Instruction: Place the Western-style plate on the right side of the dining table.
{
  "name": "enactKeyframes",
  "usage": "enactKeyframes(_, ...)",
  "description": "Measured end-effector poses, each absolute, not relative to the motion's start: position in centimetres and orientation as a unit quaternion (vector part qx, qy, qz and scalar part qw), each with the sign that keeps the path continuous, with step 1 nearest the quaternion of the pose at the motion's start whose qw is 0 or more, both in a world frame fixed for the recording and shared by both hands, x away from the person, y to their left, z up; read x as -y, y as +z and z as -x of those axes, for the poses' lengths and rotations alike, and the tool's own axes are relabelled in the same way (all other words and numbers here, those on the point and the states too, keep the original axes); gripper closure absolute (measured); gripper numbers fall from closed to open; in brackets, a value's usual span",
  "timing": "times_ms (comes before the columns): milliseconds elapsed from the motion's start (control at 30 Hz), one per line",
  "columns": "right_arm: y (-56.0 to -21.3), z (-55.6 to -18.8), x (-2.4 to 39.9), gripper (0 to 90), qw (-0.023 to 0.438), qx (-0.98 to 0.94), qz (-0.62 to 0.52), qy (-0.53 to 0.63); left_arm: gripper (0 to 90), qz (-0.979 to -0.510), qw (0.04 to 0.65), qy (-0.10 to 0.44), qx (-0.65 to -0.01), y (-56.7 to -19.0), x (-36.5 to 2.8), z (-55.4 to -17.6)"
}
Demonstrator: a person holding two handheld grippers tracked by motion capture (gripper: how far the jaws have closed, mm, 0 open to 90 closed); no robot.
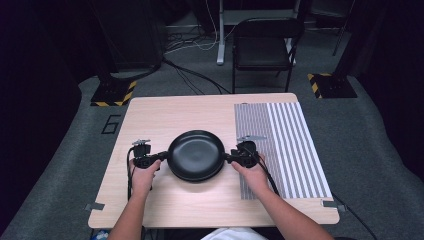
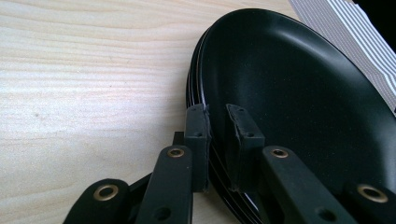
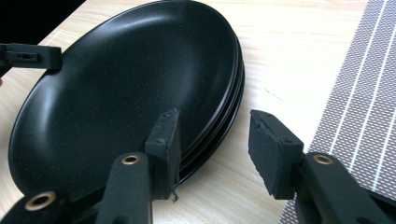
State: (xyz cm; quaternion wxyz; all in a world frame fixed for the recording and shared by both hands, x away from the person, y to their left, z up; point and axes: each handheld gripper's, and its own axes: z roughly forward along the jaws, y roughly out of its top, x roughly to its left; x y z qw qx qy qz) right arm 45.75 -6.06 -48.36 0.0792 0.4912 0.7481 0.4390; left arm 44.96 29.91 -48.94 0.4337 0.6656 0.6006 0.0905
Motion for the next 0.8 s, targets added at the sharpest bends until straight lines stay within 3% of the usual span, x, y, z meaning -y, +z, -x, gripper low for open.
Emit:
enactKeyframes(433, -49.0, -46.5, 5.3, 52.5, 0.066, -0.753, -0.502, 0.42, 79.6, -0.669, 0.429, 0.096, -0.599, -48.9, -29.8, -44.9)
enactKeyframes(567, -49.2, -46.6, 4.8, 56.3, 0.043, -0.758, -0.504, 0.412, 80.1, -0.669, 0.431, 0.096, -0.598, -48.8, -29.7, -44.9)
enactKeyframes(700, -49.2, -46.4, 4.2, 57.7, 0.057, -0.769, -0.49, 0.406, 80.6, -0.671, 0.427, 0.103, -0.597, -48.8, -29.3, -44.8)
enactKeyframes(800, -49.1, -46.4, 4.3, 59.6, 0.043, -0.764, -0.501, 0.405, 80.6, -0.672, 0.428, 0.104, -0.595, -48.8, -29.3, -44.8)
